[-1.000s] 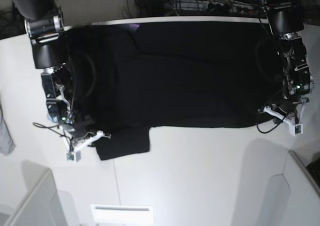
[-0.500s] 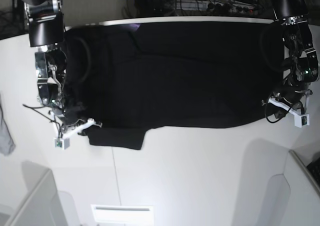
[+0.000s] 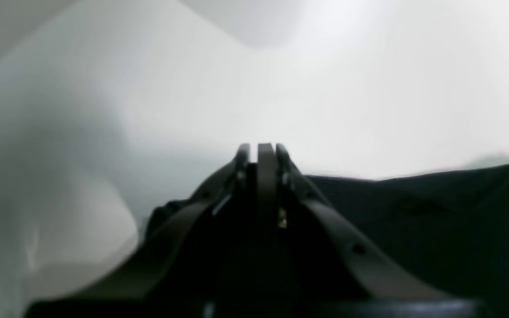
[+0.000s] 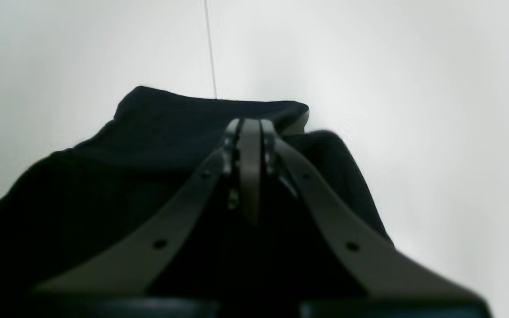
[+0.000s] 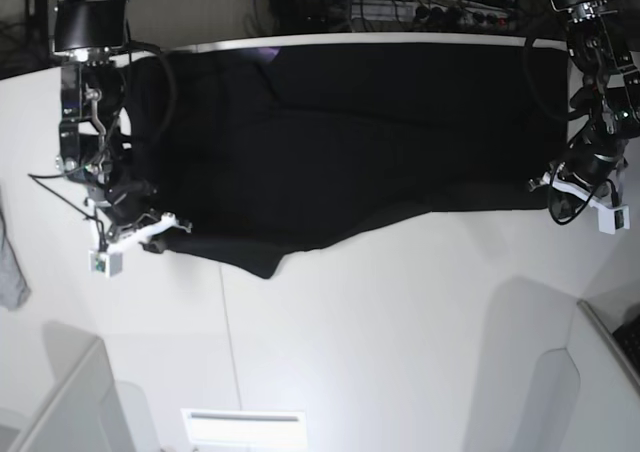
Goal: Fold the T-shirt properly
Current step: 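Grasp the hem and fold it over toward the collar edge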
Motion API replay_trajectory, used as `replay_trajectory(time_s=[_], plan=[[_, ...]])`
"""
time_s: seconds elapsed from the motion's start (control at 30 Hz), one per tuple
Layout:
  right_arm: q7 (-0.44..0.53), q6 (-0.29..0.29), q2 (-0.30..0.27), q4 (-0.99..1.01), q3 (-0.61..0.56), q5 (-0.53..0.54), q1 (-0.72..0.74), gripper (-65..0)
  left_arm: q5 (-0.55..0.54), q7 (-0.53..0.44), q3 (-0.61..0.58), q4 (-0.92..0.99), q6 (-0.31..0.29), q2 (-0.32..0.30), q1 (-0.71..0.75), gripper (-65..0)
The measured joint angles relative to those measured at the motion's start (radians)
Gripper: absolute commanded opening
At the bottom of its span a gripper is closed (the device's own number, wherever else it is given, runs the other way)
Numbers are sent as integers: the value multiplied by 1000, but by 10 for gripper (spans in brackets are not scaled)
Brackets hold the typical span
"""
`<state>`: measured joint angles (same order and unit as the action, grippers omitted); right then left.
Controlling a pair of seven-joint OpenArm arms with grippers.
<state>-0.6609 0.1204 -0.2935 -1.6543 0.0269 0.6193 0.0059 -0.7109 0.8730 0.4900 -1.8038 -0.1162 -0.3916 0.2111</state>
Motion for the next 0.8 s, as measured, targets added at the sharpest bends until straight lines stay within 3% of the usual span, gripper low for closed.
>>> replay_trajectory(time_s=[0.37,0.53,0.67,0.8], plan=[[-21,0,3,-122,78,2,-116,-650,-10,5,3,-86,-5,0,100,-650],[-20,0,3,-151,84,2,-152,-650,-5,6,81,-116,-5,1,164,-650],[-21,0,3,-190,84,0,-188,-650,-17,6,120,-123,-117,3,193,-650],[-18,1,3,-232,85,2,-224,-650,-4,6,149,-123,-127,5,236,-650]])
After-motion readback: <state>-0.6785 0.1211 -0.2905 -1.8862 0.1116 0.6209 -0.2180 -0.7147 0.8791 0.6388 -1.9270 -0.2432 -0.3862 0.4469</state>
